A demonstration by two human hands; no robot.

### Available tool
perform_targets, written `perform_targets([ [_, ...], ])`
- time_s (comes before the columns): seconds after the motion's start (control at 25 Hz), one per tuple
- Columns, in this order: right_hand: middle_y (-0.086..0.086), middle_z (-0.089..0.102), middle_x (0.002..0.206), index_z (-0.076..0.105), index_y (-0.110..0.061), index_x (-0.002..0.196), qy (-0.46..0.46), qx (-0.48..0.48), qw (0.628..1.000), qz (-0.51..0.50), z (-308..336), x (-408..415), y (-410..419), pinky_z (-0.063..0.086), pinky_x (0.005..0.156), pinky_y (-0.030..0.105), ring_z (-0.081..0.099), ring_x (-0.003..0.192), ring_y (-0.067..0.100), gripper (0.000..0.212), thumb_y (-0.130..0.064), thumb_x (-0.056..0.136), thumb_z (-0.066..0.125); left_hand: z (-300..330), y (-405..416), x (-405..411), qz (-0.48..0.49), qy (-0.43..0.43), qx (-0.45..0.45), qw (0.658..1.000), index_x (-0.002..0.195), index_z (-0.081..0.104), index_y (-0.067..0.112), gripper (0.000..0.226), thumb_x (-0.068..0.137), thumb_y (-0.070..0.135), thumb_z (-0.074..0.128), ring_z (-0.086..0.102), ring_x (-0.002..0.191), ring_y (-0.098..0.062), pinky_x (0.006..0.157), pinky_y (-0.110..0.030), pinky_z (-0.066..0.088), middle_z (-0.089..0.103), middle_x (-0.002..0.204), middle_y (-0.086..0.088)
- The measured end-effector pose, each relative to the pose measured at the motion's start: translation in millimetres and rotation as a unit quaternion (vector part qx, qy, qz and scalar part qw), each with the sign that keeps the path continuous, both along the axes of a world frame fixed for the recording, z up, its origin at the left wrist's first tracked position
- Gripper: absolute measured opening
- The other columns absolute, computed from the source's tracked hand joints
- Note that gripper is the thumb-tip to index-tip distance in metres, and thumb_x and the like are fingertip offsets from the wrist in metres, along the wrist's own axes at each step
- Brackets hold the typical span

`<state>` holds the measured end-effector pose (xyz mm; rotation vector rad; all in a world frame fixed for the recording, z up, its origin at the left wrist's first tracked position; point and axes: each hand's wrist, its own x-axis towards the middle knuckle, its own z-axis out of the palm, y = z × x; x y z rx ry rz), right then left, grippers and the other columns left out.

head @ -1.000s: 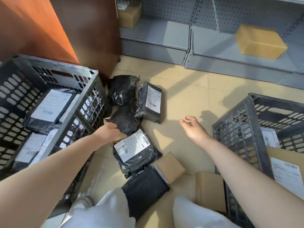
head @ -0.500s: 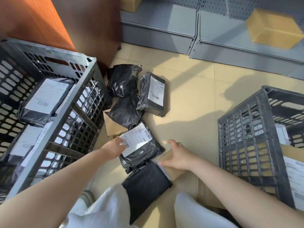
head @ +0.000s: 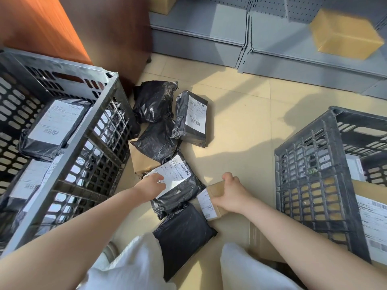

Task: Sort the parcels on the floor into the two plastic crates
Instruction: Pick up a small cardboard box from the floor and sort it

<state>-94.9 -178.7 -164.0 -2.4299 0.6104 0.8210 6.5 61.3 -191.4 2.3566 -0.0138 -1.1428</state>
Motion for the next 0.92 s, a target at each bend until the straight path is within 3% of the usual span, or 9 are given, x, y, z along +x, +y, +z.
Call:
perform_targets([
  [0.24,0.004,0.055,0.131,0.031,-0.014,0.146,-0.089,0.066,0.982,-0.151,19.4,12.5,-30.0,0.042,0.082,0.028,0.055,0.109,0.021,0.077,-0.040,0.084,0.067,6.4,-16.1,-3.6,0.031,0.056,-0.081,0.995,0.143,0.043,0.022,0.047,0.097,0.022,0.052,0.049,0.123,-0.018,0.098,-0.026,0.037,0.047,0.145,-0.002],
  [0.32,-0.001,0.058,0.128,0.033,-0.023,0.144,-0.129,0.132,0.959,-0.214,24.2,13.3,-34.4,0.046,0.086,0.030,0.058,0.109,0.018,0.073,-0.041,0.082,0.066,11.4,-22.7,-5.2,0.062,0.084,-0.124,0.987,0.140,0.047,0.025,0.045,0.096,0.031,0.056,0.051,0.120,-0.017,0.103,-0.029,0.039,0.051,0.140,0.001],
  [0.44,0.002,0.067,0.121,0.041,-0.029,0.132,-0.179,0.281,0.879,-0.342,25.0,13.7,-31.9,0.055,0.094,0.044,0.066,0.103,0.018,0.068,-0.043,0.070,0.064,20.5,-33.1,-8.2,0.145,0.158,-0.200,0.956,0.136,0.048,0.027,0.049,0.094,0.051,0.055,0.057,0.118,-0.019,0.104,-0.039,0.046,0.055,0.135,0.002],
  [0.56,0.006,0.075,0.102,0.061,-0.014,0.116,-0.180,0.427,0.785,-0.412,33.5,18.4,-19.0,0.057,0.084,0.040,0.069,0.086,0.017,0.029,-0.020,0.089,0.055,29.5,-45.8,-10.1,0.193,0.245,-0.286,0.906,0.137,0.046,0.030,0.059,0.088,0.062,0.056,0.061,0.117,-0.024,0.092,-0.040,0.055,0.058,0.135,0.001],
  [0.68,0.006,0.075,0.103,0.065,-0.011,0.112,-0.180,0.481,0.738,-0.437,37.4,22.7,-0.7,0.055,0.089,0.039,0.069,0.093,0.020,0.022,-0.010,0.095,0.051,35.9,-62.0,-13.5,0.204,0.273,-0.332,0.880,0.136,0.047,0.031,0.059,0.087,0.060,0.060,0.062,0.117,-0.029,0.094,-0.045,0.054,0.058,0.135,-0.007],
  [0.8,0.001,0.066,0.110,0.055,-0.016,0.114,-0.153,0.441,0.787,-0.403,33.9,22.2,16.7,0.052,0.087,0.037,0.063,0.103,0.019,0.022,-0.011,0.094,0.061,37.5,-69.8,-13.8,0.237,0.219,-0.342,0.882,0.136,0.047,0.031,0.060,0.084,0.050,0.069,0.062,0.114,-0.029,0.099,-0.051,0.050,0.061,0.130,-0.006],
  [0.92,0.001,0.055,0.123,0.038,-0.016,0.132,-0.068,0.408,0.845,-0.338,28.2,17.0,19.9,0.046,0.105,0.043,0.055,0.110,0.017,0.055,-0.026,0.089,0.072,36.7,-61.4,-6.5,0.243,0.165,-0.342,0.893,0.135,0.044,0.037,0.054,0.087,0.039,0.070,0.064,0.113,-0.022,0.099,-0.049,0.049,0.066,0.125,0.003],
])
